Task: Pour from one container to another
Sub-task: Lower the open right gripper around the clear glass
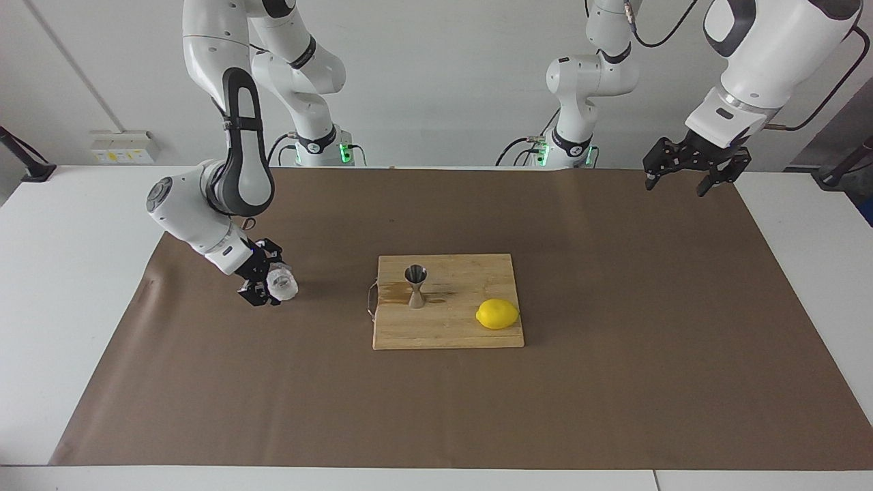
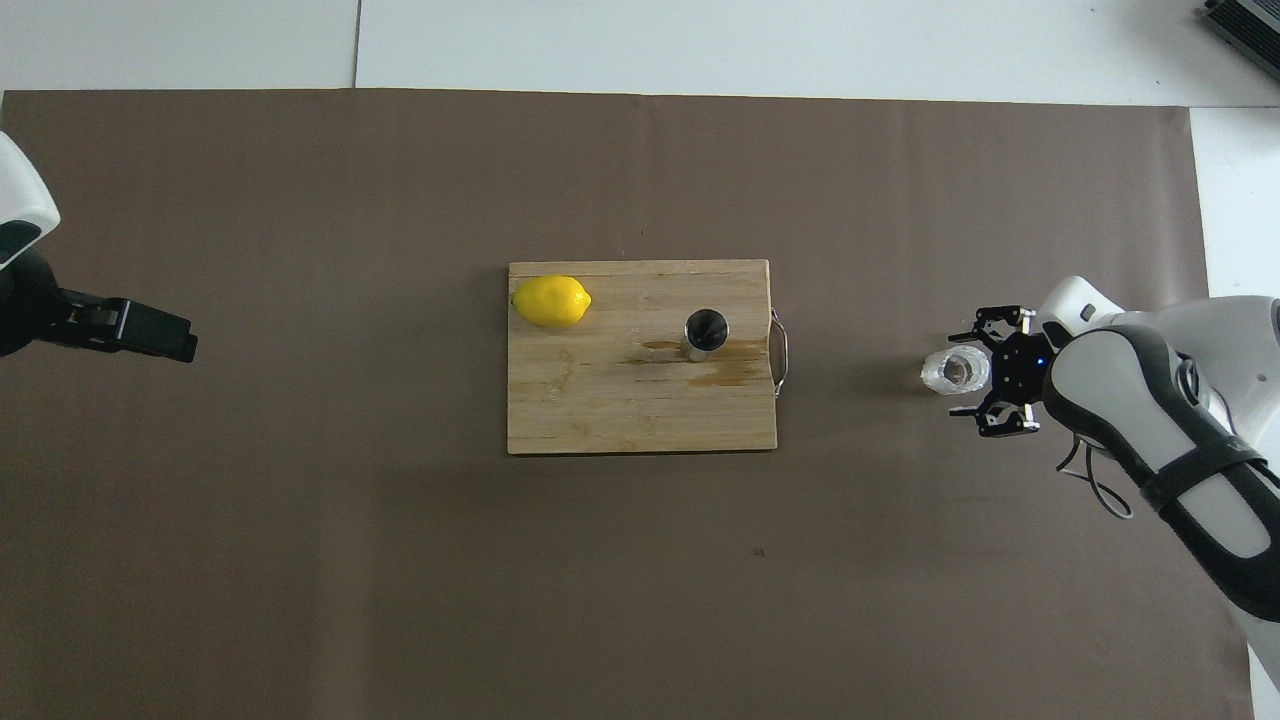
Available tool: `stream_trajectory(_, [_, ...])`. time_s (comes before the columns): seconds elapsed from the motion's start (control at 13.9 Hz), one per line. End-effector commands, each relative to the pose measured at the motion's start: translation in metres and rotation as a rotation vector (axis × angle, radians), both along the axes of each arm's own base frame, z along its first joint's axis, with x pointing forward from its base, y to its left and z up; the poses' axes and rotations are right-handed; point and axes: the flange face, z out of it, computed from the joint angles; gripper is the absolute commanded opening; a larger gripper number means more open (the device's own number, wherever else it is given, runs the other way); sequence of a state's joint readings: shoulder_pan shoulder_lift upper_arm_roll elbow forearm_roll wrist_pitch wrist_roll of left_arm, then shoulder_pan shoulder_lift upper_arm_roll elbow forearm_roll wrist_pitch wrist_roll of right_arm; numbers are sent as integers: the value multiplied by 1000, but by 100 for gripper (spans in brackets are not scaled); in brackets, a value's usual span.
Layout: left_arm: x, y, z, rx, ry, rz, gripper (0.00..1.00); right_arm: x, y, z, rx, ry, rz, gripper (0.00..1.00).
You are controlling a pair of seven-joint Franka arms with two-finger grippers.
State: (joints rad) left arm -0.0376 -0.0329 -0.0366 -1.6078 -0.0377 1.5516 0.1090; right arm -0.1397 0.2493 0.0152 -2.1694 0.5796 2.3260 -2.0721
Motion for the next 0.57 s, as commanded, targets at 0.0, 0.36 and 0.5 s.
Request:
stream_trajectory(0.0, [-8,-2,7,42,27,-6,100,-1,-3,-4,26,-25,-12,100])
stream_trajectory(0.36, [-10,-3,18,57,12,-8,100,-4,0,-8,34,-25,-3,82])
stream_trajectory(0.5, [-9,-2,18,50,8,-5,100,-4,0,-8,34,-26,-2,81])
